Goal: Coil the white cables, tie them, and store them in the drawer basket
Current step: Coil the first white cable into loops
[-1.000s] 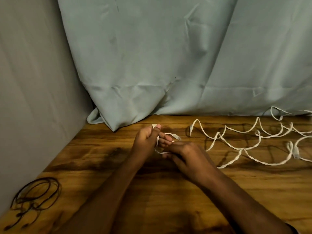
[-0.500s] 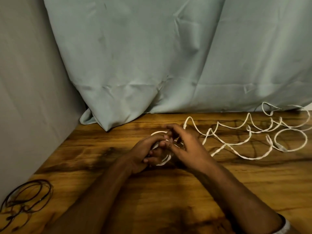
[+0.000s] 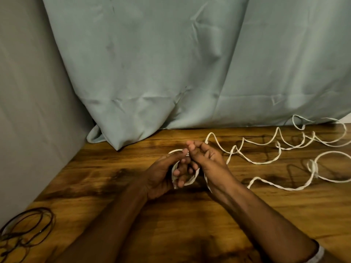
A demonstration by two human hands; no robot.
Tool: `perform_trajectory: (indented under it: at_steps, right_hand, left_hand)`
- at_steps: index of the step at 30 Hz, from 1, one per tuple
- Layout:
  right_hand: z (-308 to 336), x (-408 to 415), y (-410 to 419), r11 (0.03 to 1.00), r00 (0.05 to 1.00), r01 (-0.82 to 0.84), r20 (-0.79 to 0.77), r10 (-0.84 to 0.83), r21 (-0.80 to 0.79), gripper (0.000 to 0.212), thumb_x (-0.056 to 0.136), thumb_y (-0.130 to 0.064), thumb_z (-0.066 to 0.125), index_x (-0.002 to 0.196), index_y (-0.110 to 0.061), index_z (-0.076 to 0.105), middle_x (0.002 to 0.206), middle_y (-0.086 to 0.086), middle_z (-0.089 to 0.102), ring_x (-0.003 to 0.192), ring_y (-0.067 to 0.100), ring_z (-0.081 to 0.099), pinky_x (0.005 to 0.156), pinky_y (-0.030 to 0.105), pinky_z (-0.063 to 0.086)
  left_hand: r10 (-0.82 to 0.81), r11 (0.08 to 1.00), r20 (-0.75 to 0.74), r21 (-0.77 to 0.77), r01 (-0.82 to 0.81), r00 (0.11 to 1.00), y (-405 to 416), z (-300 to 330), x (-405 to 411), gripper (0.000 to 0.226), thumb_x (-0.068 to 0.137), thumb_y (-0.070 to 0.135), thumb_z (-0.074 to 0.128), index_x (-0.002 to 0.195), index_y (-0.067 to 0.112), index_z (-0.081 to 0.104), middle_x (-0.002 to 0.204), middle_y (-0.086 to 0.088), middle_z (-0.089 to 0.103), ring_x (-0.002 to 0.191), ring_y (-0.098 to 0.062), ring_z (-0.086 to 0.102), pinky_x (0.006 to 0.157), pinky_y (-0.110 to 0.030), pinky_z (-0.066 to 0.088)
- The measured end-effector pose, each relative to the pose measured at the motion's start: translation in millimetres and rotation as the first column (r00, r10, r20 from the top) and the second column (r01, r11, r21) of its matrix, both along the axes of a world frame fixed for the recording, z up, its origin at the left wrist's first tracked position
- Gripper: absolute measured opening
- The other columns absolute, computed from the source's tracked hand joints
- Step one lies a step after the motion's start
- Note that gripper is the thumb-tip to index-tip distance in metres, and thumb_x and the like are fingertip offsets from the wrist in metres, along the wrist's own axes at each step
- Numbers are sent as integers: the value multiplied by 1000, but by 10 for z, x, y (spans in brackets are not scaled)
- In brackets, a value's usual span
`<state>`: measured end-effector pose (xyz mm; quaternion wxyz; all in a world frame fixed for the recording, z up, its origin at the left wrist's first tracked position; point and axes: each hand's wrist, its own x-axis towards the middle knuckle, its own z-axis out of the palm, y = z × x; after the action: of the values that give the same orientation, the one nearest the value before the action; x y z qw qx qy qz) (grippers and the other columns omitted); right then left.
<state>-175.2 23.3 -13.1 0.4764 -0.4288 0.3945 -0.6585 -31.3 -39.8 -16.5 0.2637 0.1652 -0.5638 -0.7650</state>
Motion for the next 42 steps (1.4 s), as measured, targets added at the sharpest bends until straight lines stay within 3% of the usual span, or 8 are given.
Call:
perform_trajectory:
  at_steps: [6,12,16,21,29,35,38,42]
  right_hand:
    - [-44,10,-70,988,981,-25,195,-6,155,27,98,-33,63,116,-13,65,50,-6,37,38,4,29,46,22,28]
    - [-19,95,-65,977,961,176,193,-198,124,14,106,-17,56,116,-10,63,55,6,60,41,18,61,37,24,47]
    - [-54,45,-103,939,939,316,96,-330,133,15,109,-15,49,117,-17,63,81,11,71,53,31,66,37,26,47]
    - [-147,-52,-146,914,922,387,-84,-379,120,28,110,-18,45,107,-33,68,77,6,61,64,28,60,55,31,51]
    - [-79,46,-96,956,947,290,-153,-281,43,19,111,-15,47,114,-16,66,89,7,69,60,13,64,48,26,51]
    - [-101,-9,-13,956,688,225,-665,-292,-187,25,110,-25,49,124,-31,68,112,-10,74,104,8,70,92,39,59]
    - [-105,4,13,972,654,219,-726,-215,-90,31,109,-25,50,127,-47,63,103,-11,74,92,9,70,85,41,61]
    - [-116,-6,36,991,442,126,-897,-11,50,29,107,-23,51,122,-42,67,94,-17,71,81,1,64,73,35,55]
  left_hand:
    - [149,984,63,-104,-142,987,-33,-101,-118,43,85,46,69,78,5,58,45,3,38,42,-16,54,50,-25,44]
    - [388,900,98,-252,-354,916,7,-124,-312,46,93,43,64,81,-1,59,47,3,45,43,-16,52,49,-21,40]
    - [263,955,76,-164,-248,962,21,-102,-310,40,95,35,63,66,9,57,46,1,41,46,-20,53,57,-27,46]
    - [-77,997,150,-15,80,986,89,36,-228,49,106,42,35,71,11,53,46,-1,36,48,-19,44,57,-30,40]
    - [56,996,54,73,-60,997,23,-31,-177,40,99,40,46,65,18,49,43,6,24,43,-12,12,45,-25,15]
    - [280,948,-109,186,-257,954,-113,15,-81,39,103,33,44,68,17,43,38,9,21,31,-7,18,39,-20,18]
    - [425,894,-153,223,-388,892,-200,53,-25,39,104,32,44,68,17,43,39,10,24,30,-5,19,44,-22,11]
    - [645,754,-200,319,-573,737,-322,40,12,38,104,31,45,70,15,46,39,10,26,29,-3,19,35,-16,12]
